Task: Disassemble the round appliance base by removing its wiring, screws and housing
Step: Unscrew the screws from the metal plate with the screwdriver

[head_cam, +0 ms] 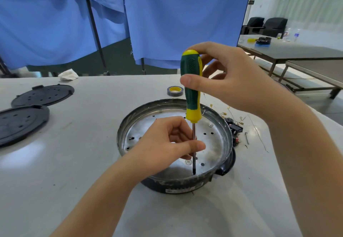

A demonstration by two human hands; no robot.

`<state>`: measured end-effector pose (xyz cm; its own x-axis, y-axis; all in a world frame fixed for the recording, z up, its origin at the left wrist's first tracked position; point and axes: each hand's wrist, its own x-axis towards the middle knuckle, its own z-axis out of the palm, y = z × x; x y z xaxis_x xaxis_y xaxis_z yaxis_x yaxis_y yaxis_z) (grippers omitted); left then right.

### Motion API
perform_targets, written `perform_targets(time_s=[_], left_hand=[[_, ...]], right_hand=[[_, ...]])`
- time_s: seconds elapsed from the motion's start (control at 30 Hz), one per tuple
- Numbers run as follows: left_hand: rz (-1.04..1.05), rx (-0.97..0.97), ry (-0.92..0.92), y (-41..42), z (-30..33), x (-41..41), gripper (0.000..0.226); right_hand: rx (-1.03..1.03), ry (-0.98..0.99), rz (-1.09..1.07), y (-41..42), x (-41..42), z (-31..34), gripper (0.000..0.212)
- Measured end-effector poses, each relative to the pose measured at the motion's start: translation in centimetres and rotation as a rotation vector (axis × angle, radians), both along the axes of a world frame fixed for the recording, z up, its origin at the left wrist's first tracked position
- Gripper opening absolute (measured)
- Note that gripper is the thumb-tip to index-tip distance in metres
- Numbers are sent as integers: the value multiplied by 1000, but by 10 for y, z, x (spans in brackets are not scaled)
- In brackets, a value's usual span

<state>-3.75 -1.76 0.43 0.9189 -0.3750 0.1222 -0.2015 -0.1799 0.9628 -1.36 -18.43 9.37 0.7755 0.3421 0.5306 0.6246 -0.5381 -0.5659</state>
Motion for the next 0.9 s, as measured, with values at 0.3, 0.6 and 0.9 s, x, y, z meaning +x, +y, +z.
perform_targets(time_s=[0.3,0.6,0.9], left_hand=[[-113,-53,45,0,3,-4,15],[-57,-147,72,0,4,-6,14],[15,-28,-120,-5,-1,-3,18]], right_hand=[[120,293,371,-24,1,8,44],[67,239,270,-17,-7,9,41],[-113,-120,19,-5,-13,11,31]])
